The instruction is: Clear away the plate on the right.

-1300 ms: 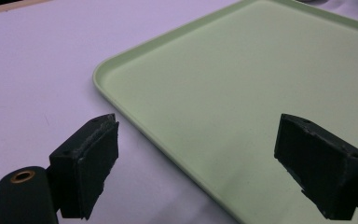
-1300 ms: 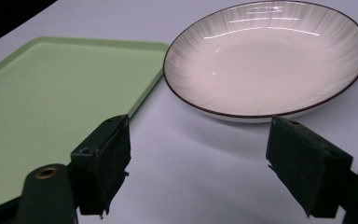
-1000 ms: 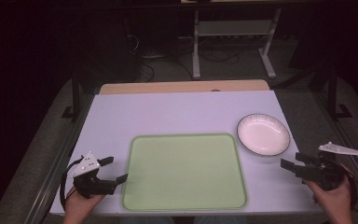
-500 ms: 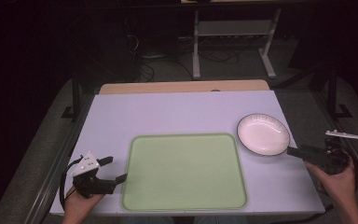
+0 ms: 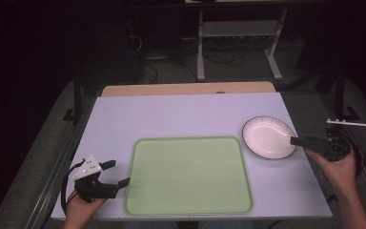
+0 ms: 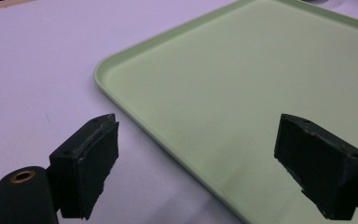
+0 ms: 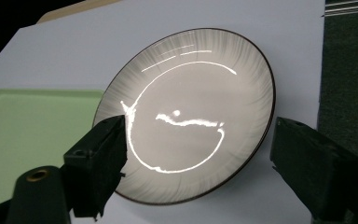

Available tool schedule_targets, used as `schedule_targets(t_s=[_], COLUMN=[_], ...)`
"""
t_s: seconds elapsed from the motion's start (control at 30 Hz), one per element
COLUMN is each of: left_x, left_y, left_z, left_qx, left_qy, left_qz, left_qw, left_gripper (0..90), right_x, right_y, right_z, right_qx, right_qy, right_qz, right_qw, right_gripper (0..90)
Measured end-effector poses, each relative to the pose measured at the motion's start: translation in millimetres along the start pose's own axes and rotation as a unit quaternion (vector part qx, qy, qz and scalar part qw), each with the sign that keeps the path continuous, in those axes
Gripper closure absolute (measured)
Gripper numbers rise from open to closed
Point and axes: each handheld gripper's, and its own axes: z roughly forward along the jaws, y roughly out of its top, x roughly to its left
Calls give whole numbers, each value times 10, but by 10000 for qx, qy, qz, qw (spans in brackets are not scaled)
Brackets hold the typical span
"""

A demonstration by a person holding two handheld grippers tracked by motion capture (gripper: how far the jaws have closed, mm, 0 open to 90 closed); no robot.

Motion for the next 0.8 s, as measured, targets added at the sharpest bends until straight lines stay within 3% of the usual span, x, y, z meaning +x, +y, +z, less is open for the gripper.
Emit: schedule_targets(t_s=[0.23, 0.37, 0.6, 0.7, 0.73, 0.8], left_x=[-8, -9, -5, -8, -8, -6], left_y=[5, 7, 5, 6, 7, 6], left_z=[7, 7, 10, 12, 12, 10], left_qx=[11, 8, 20, 23, 19, 18], left_qy=[-24, -20, -28, -29, -31, -29], left_qz=[27, 30, 20, 26, 32, 31], left_qw=[10000, 10000, 10000, 10000, 10000, 10000], left_gripper=[136, 135, 136, 136, 136, 136], right_x=[-10, -60, -142, -164, -182, -188], right_y=[79, 114, 141, 154, 157, 161], right_z=[98, 170, 244, 276, 298, 309], right_qx=[99, 187, 248, 328, 375, 396], right_qy=[-122, -224, -434, -638, -640, -663], right_qz=[54, 228, 461, 607, 748, 794], right_qw=[9999, 9993, 9977, 9956, 9944, 9938], right_gripper=[215, 227, 315, 376, 414, 426])
